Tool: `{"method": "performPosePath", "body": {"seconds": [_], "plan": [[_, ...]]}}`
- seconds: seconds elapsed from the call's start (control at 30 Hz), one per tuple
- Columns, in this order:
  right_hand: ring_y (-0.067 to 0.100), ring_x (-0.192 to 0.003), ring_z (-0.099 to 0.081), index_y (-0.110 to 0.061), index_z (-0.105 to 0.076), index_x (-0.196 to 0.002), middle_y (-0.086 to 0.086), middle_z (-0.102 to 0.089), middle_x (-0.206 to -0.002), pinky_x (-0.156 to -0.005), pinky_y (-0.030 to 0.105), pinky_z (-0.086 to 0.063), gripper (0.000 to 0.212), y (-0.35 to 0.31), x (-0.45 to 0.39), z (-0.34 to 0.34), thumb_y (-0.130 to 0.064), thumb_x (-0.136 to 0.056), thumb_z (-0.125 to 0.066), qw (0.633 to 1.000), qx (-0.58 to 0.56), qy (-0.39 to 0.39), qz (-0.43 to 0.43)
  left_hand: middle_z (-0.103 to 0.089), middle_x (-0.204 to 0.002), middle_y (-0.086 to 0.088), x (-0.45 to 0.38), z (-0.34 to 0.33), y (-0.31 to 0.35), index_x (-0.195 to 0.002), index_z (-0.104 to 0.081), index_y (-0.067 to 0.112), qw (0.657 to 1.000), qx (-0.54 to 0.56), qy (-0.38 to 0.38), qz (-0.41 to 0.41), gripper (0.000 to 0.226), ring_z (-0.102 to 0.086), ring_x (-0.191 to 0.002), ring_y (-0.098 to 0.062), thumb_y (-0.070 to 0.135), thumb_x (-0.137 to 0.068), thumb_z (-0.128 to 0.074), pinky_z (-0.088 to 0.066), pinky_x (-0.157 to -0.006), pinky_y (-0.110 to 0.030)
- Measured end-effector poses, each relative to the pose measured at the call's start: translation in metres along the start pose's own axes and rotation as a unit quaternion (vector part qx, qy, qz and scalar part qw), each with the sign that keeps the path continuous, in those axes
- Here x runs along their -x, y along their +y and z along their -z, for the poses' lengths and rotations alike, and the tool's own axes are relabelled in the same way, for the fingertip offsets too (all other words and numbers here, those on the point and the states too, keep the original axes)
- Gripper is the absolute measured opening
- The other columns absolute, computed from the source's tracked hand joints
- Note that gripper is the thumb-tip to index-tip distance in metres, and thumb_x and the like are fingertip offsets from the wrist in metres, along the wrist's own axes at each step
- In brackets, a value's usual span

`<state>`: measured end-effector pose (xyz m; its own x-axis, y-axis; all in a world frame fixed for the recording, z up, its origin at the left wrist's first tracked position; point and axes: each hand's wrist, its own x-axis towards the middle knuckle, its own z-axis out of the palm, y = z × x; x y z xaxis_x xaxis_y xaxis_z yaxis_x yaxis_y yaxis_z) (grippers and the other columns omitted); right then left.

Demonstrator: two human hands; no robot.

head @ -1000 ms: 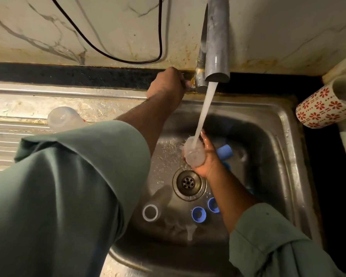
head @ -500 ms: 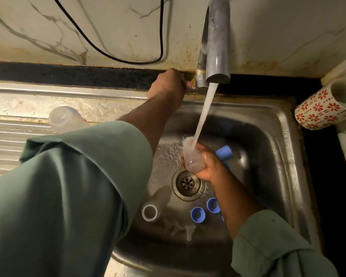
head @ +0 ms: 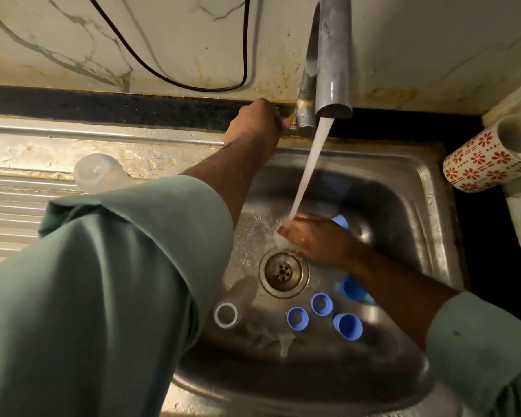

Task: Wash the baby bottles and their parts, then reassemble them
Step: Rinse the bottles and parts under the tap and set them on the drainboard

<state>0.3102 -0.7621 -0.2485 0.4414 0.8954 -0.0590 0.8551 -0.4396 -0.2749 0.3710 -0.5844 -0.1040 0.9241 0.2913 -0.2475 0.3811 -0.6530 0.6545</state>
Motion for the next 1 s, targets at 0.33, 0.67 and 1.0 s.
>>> {"method": "performPosePath", "body": {"seconds": [0.33, 0.67, 1.0], "plan": [[0.003, -0.121, -0.052, -0.010, -0.050, -0.130, -0.001, -0.055, -0.133, -0.104, 0.039, -0.045, 0.062, -0.028, 0.027, -0.018, 0.002, -0.075, -0.077, 0.854, -0.390, 0.254, -0.233, -0.066, -0.101, -0.006, -0.001, -0.002, -0.002, -0.113, -0.061, 0.013, 1.000, 0.005, 0.005, 0.004, 0.018, -0.068, -0.091, -0.026, 0.025, -0.100, -0.058, -0.058, -0.087, -0.046], [0.034, -0.092, -0.066, -0.009, -0.055, -0.129, 0.020, -0.065, -0.108, -0.071, 0.046, -0.058, 0.056, -0.062, -0.011, -0.011, -0.042, -0.084, -0.059, 0.178, -0.898, 0.214, -0.341, -0.050, -0.075, 0.004, -0.003, -0.004, -0.002, -0.078, -0.044, 0.024, 1.000, 0.008, 0.018, 0.008, 0.026, -0.069, -0.089, -0.027, 0.023, -0.100, -0.058, -0.059, -0.084, -0.048], [0.023, -0.071, -0.068, -0.017, -0.059, -0.122, 0.012, -0.067, -0.099, -0.055, 0.032, -0.056, 0.050, -0.027, 0.011, 0.019, -0.045, -0.082, -0.070, 0.601, -0.608, -0.071, -0.514, -0.067, -0.101, -0.004, -0.004, -0.004, -0.005, -0.111, -0.062, 0.016, 1.000, 0.008, 0.000, -0.001, 0.016, -0.069, -0.087, -0.022, 0.027, -0.101, -0.057, -0.060, -0.083, -0.045]]}}
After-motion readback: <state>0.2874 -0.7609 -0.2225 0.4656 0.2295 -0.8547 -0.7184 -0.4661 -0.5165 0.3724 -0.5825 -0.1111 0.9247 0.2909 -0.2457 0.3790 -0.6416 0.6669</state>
